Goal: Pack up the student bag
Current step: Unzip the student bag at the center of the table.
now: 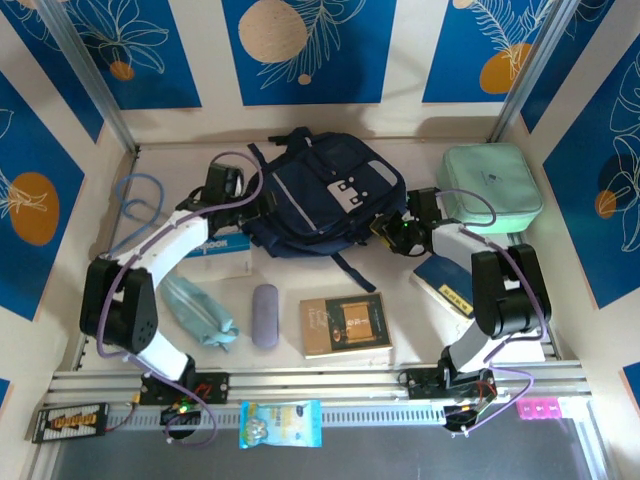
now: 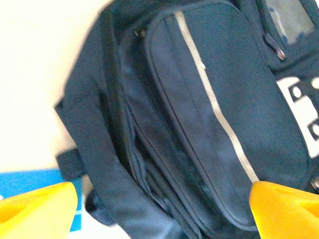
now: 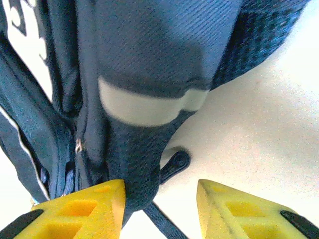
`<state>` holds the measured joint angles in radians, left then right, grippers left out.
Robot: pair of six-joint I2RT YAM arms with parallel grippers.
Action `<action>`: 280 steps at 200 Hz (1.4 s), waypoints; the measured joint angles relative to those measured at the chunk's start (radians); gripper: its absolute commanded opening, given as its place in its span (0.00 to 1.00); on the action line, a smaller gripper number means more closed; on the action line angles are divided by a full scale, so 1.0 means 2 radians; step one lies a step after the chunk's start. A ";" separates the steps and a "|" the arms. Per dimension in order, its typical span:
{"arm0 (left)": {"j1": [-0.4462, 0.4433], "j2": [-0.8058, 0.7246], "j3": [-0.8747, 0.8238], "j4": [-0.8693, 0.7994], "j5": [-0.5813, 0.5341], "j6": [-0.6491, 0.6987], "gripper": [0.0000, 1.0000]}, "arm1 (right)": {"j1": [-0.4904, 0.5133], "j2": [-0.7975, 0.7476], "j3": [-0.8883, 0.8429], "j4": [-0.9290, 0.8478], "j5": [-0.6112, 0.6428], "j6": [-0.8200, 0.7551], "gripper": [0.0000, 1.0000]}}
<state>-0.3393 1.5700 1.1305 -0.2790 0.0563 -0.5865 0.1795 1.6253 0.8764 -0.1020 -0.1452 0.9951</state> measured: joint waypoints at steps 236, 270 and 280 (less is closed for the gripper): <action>-0.135 0.051 -0.012 0.034 -0.029 -0.043 0.65 | 0.095 -0.019 0.014 0.084 -0.017 0.096 0.02; -0.142 -0.004 -0.020 0.013 -0.056 -0.021 0.69 | 0.125 -0.016 0.047 0.081 0.013 0.119 0.02; -0.149 -0.020 -0.022 0.008 -0.064 -0.012 0.70 | 0.130 -0.011 0.060 0.080 0.019 0.125 0.02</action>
<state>-0.6380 1.5307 1.0874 -0.2623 -0.0719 -0.6106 0.4404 1.6032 0.9970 0.0586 -0.1081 1.2442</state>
